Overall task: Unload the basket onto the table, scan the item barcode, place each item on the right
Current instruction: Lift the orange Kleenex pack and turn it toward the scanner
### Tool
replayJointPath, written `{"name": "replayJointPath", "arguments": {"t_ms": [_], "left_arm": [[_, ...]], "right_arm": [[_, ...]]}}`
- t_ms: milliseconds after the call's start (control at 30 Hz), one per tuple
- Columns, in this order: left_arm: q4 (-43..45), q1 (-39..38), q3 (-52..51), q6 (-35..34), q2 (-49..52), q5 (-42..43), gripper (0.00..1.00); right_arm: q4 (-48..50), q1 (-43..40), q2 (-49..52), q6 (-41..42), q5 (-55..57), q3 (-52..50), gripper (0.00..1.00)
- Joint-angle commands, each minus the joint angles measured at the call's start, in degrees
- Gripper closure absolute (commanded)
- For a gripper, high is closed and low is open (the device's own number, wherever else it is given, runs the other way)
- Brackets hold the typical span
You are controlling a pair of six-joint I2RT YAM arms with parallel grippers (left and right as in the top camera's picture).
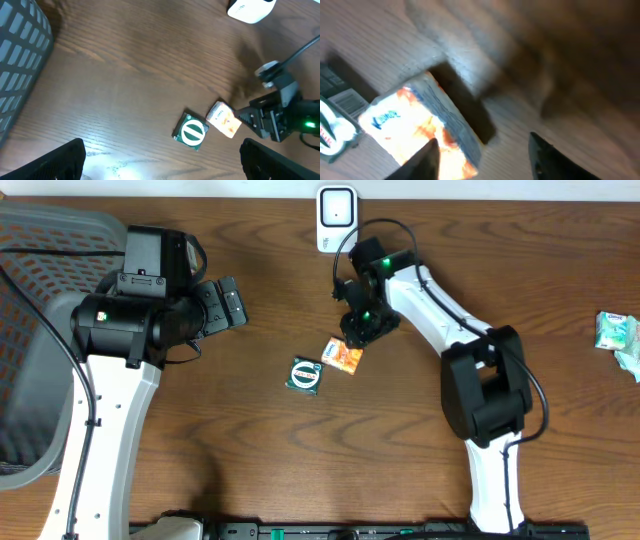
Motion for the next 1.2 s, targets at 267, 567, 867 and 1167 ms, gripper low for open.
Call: {"name": "replayJointPath", "arguments": {"t_ms": [267,567,867,1167], "left_arm": [[-0.15,0.24,0.7,0.33,0.02,-0.35,0.02],[-0.15,0.24,0.7,0.33,0.02,-0.35,0.02],[-0.15,0.24,0.7,0.33,0.02,-0.35,0.02],[-0.15,0.24,0.7,0.33,0.02,-0.35,0.02]], "right_arm": [[1.27,1.68,-2.1,-6.64,-3.8,-2.71,0.39],[6.16,2.23,-2.1,-9.03,-4.96,-7.91,0.41],[10.95,2.23,-2.1,-4.2,-5.01,-10.12,0.87],[10.08,2.05,-2.16,2.69,-5.88,-10.08,0.99]]}}
